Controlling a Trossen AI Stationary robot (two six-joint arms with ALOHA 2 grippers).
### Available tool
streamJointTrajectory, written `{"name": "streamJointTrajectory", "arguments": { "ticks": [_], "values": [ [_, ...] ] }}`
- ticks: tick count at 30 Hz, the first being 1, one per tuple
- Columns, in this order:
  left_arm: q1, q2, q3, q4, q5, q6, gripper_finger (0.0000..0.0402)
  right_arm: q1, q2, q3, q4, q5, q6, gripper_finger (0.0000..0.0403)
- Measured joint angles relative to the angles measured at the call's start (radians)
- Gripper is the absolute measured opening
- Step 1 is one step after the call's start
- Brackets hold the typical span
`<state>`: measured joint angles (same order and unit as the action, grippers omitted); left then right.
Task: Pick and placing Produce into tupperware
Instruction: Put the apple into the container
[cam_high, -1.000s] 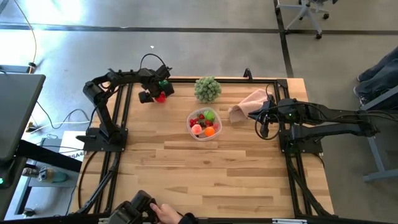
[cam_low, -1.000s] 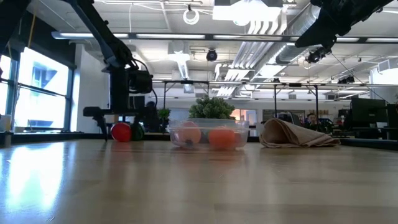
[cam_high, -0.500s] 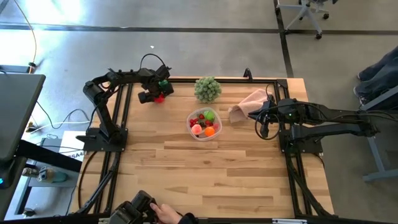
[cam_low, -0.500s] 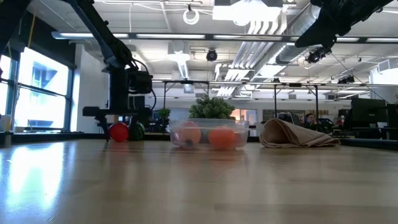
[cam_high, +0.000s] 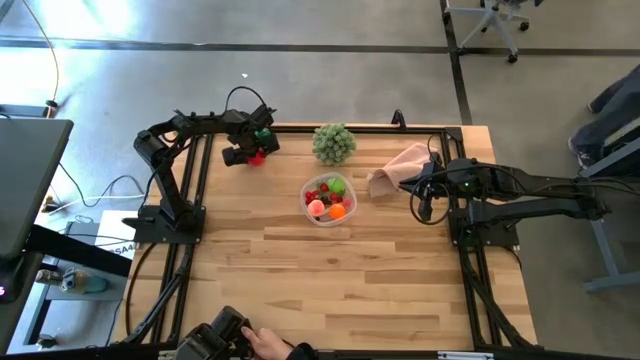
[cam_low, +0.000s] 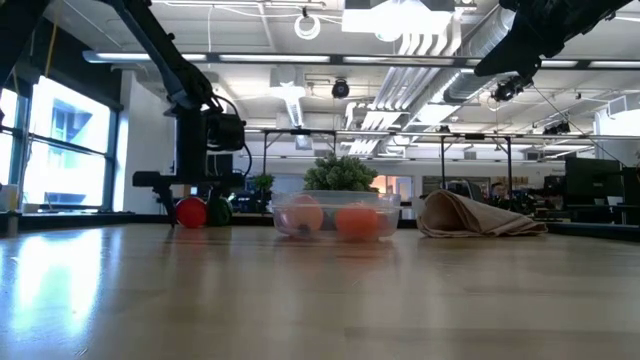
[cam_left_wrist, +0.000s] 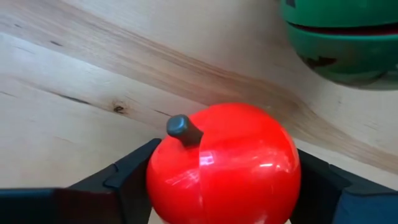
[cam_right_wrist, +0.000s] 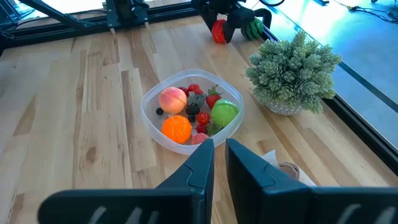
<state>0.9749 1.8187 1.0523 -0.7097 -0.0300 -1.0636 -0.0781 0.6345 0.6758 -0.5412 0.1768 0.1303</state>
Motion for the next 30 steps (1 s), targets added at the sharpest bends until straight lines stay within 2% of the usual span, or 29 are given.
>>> {"name": "streamJointTrajectory", "arguments": {
  "ticks": [4,10,18,25,30],
  "values": [
    [0.000,0.000,0.000,0.000,0.000,-0.007,0.0262,0.000,0.000,0.000,0.000,0.000,0.000,0.0030],
    [0.000,0.001,-0.001,0.002,-0.006,-0.007,0.0281,0.000,0.000,0.000,0.000,0.000,0.000,0.0030],
    [0.000,0.001,-0.001,0.002,-0.011,-0.018,0.0260,0.000,0.000,0.000,0.000,0.000,0.000,0.0030],
    [0.000,0.001,-0.001,0.002,-0.015,-0.013,0.0278,0.000,0.000,0.000,0.000,0.000,0.000,0.0030],
    [0.000,0.001,-0.001,0.002,-0.015,-0.015,0.0265,0.000,0.000,0.000,0.000,0.000,0.000,0.0030]
  ]
}}
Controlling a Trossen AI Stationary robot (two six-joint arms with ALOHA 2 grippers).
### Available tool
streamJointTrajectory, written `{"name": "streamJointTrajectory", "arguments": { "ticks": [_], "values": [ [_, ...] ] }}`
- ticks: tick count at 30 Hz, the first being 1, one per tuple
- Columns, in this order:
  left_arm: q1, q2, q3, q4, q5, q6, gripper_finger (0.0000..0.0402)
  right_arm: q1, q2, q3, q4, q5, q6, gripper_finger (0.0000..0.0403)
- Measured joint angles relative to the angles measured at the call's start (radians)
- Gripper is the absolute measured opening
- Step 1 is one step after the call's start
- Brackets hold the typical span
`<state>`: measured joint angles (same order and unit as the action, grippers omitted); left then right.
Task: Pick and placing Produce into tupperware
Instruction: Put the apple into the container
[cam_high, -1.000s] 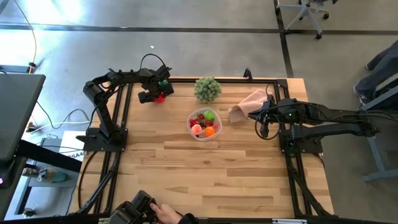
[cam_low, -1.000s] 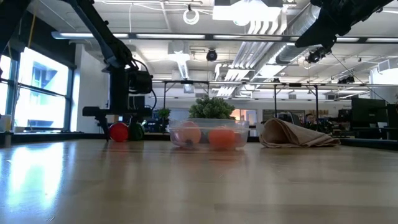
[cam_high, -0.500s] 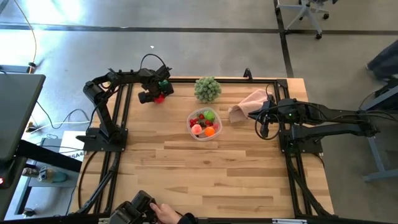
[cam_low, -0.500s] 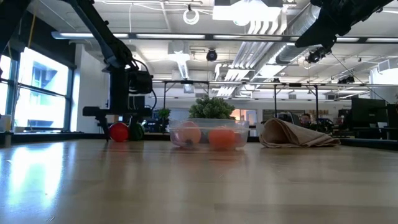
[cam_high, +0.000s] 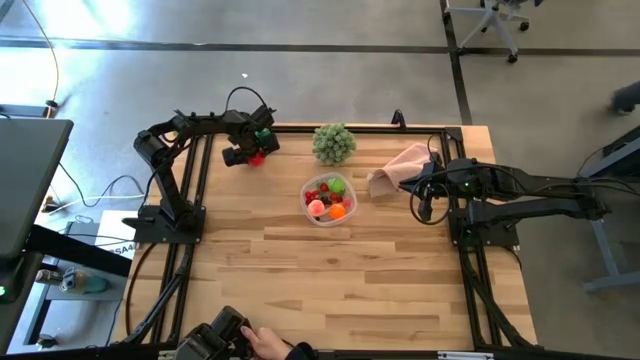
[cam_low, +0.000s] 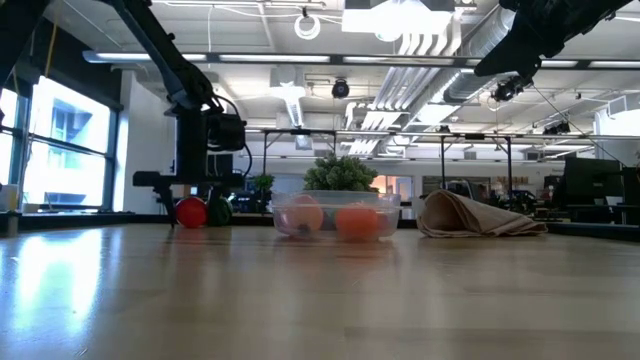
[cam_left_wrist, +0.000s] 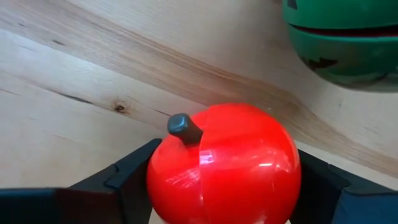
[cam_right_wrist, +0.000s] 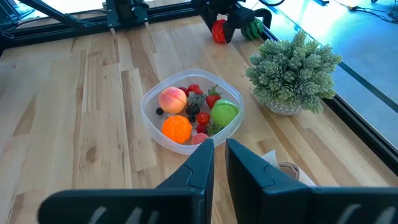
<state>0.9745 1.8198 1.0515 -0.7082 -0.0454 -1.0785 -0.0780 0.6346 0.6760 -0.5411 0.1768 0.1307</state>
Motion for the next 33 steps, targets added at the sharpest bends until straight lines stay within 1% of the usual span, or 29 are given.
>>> {"name": "streamJointTrajectory", "arguments": {
  "ticks": [4,10,18,25,30,33],
  "values": [
    [0.000,0.000,0.000,0.000,0.000,-0.003,0.0259,0.000,0.000,0.000,0.000,0.000,0.000,0.0030],
    [0.000,0.000,0.000,0.000,0.000,0.002,0.0278,0.000,0.000,0.000,0.000,0.000,0.000,0.0030],
    [0.000,0.000,0.000,-0.002,0.000,-0.007,0.0256,0.000,0.000,0.000,0.000,0.000,0.000,0.0030],
    [0.000,0.000,0.000,-0.002,0.000,0.016,0.0275,0.000,0.000,0.000,0.000,0.000,0.000,0.0030],
    [-0.008,-0.014,-0.003,-0.001,0.001,0.017,0.0256,0.000,0.000,0.000,0.000,0.000,0.000,0.0030],
    [-0.017,-0.037,-0.002,0.016,0.004,0.019,0.0254,0.000,0.000,0.000,0.000,0.000,0.000,0.0030]
  ]
}}
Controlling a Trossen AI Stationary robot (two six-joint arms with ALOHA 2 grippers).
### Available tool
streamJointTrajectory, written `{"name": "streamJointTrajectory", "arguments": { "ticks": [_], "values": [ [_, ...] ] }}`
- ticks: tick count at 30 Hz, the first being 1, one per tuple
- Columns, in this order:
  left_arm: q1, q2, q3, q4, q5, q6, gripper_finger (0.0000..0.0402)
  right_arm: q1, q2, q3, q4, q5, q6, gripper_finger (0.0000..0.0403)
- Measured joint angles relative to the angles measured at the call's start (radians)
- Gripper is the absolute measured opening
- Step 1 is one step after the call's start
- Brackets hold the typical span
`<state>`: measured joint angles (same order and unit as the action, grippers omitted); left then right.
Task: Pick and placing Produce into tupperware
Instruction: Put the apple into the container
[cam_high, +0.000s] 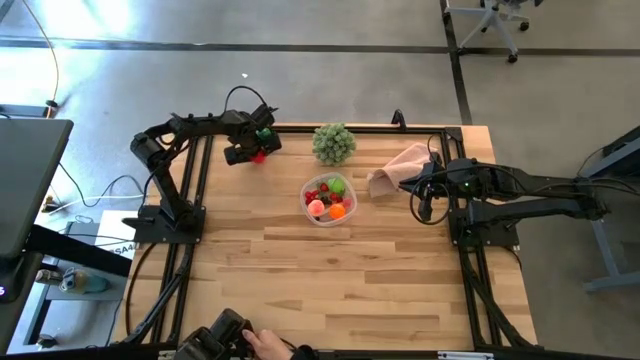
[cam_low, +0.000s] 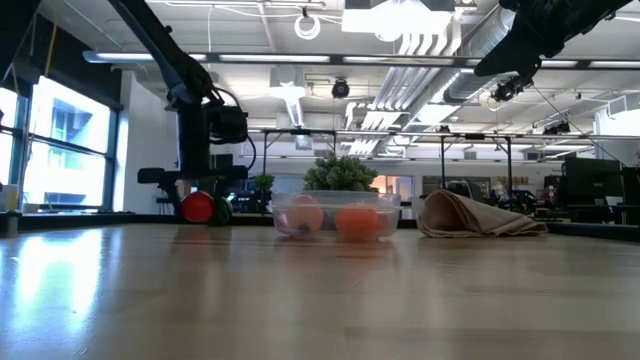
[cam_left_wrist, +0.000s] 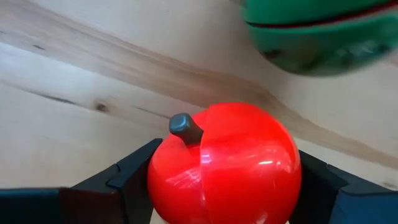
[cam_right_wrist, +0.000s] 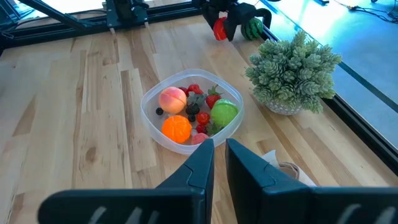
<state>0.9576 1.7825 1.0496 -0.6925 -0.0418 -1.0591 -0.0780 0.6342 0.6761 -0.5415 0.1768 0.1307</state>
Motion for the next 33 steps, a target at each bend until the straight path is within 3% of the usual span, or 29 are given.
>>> {"name": "streamJointTrajectory", "arguments": {
  "ticks": [6,14,20,24,29,33],
  "values": [
    [-0.042,-0.043,0.000,-0.008,-0.041,0.012,0.0275,0.000,0.000,0.000,0.000,0.000,0.000,0.0030],
    [-0.157,-0.136,0.001,-0.010,-0.062,-0.009,0.0254,0.000,0.000,0.000,0.000,0.000,0.000,0.0030],
    [-0.290,-0.217,0.001,-0.007,-0.101,-0.013,0.0274,0.000,0.000,0.000,0.000,0.000,0.000,0.0030],
    [-0.394,-0.250,0.004,0.045,-0.117,-0.021,0.0264,0.000,0.000,0.000,0.000,0.000,0.000,0.0030],
    [-0.523,-0.249,0.056,0.097,-0.178,-0.015,0.0253,0.000,0.000,0.000,0.000,0.000,0.000,0.0030],
    [-0.616,-0.209,0.113,0.122,-0.257,0.019,0.0269,0.000,0.000,0.000,0.000,0.000,0.000,0.0030]
  ]
}}
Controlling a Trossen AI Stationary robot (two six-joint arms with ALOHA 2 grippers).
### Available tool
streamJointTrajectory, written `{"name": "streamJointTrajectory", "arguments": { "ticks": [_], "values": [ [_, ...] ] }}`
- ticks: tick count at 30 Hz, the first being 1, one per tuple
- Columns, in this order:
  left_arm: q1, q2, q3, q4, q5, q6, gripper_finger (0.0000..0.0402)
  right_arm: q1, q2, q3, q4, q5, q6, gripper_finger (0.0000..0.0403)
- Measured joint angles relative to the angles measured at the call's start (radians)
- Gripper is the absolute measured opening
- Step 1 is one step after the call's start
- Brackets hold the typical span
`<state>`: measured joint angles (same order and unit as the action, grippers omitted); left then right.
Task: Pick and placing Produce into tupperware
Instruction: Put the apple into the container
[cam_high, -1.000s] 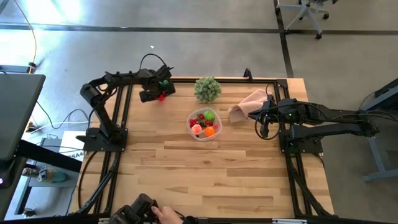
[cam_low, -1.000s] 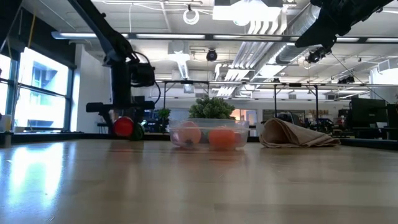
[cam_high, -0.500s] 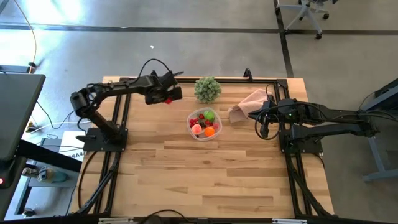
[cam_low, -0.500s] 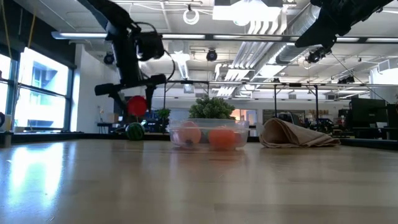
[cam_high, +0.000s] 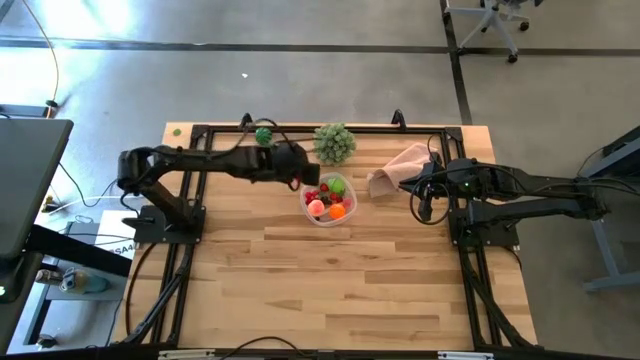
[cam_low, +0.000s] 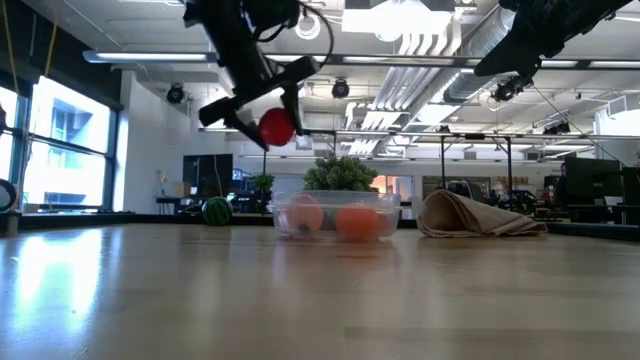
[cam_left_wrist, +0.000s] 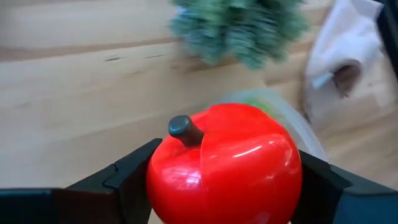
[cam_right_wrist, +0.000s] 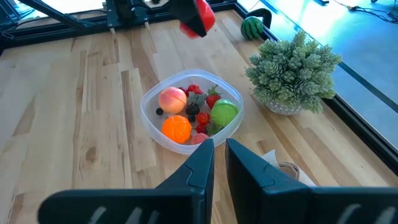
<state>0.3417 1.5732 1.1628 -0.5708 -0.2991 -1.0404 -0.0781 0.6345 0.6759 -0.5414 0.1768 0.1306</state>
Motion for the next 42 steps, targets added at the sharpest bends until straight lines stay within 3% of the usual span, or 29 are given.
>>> {"name": "streamJointTrajectory", "arguments": {
  "ticks": [8,19,25,42],
  "values": [
    [-0.069,0.179,0.139,0.000,-0.048,0.033,0.0258,0.000,0.000,0.000,0.000,0.000,0.000,0.0030],
    [-0.067,0.366,0.263,-0.004,0.029,0.085,0.0279,0.000,0.000,0.000,0.000,0.001,0.000,0.0030],
    [-0.067,0.411,0.265,-0.012,0.087,0.077,0.0262,0.000,0.000,0.000,0.000,0.000,0.000,0.0030],
    [-0.076,0.422,0.265,-0.009,0.085,0.086,0.0269,0.000,0.000,0.000,0.000,-0.001,0.000,0.0030]
  ]
}}
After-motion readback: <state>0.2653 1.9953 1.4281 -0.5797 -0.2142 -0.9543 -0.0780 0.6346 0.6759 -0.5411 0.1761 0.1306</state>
